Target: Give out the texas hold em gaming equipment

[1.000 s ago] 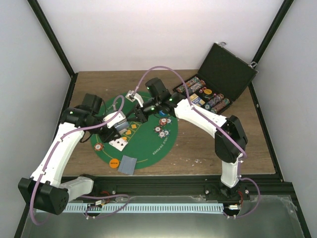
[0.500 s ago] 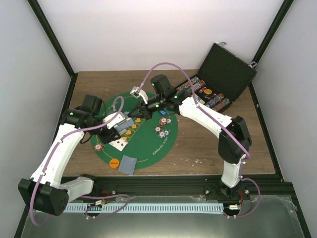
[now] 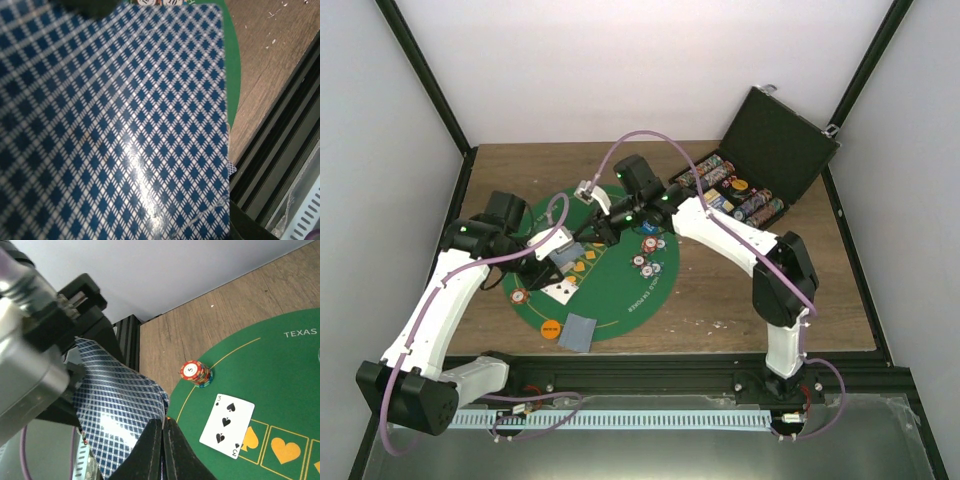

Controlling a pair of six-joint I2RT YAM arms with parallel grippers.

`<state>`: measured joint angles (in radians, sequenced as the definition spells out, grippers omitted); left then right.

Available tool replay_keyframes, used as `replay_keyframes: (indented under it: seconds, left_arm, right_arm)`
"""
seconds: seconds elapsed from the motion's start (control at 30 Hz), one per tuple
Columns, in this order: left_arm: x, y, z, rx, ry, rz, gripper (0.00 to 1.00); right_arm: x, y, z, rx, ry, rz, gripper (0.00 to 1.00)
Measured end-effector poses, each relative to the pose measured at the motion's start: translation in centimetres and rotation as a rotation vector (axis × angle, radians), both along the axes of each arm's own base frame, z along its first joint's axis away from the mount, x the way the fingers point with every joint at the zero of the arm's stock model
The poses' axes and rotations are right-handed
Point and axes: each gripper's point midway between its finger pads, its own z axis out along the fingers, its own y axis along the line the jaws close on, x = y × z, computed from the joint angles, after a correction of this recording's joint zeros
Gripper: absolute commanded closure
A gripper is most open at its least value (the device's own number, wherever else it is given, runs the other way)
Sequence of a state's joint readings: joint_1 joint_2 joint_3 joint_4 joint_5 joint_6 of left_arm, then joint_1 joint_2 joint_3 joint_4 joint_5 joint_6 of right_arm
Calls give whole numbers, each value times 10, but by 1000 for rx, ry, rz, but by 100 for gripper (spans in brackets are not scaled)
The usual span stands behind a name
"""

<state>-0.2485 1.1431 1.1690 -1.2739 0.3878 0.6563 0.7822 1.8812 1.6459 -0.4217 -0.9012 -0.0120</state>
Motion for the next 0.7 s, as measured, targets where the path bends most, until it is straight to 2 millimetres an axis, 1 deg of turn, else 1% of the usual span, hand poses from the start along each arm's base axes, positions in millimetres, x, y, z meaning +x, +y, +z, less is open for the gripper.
replay_keyframes:
  seconds: [0.13, 0.2, 0.33, 0.43, 0.5, 0.57, 0.7]
  left_arm:
    - [-3, 1, -1, 7, 12, 3, 61]
    - [-3, 1, -1, 6, 14, 1, 61]
    - [-1, -1, 1, -4, 2, -1, 60]
    - [1, -2, 1, -10, -4, -5, 60]
    - [1, -2, 2, -11, -9, -5, 60]
    - [2, -2, 2, -11, -10, -5, 60]
    - [3, -2, 2, -9, -16, -4, 60]
  right_arm:
    - [2, 6, -10, -25, -7, -9, 90]
    - [0, 7, -10, -29, -7, -8, 85]
    - [-5, 10, -10, -27, -12, 7, 80]
    - [-9, 12, -9, -24, -10, 19, 80]
    - [-10, 12, -9, -23, -11, 20, 83]
    - [-9, 12, -10, -25, -12, 18, 84]
    - [-8, 11, -10, -33, -22, 7, 81]
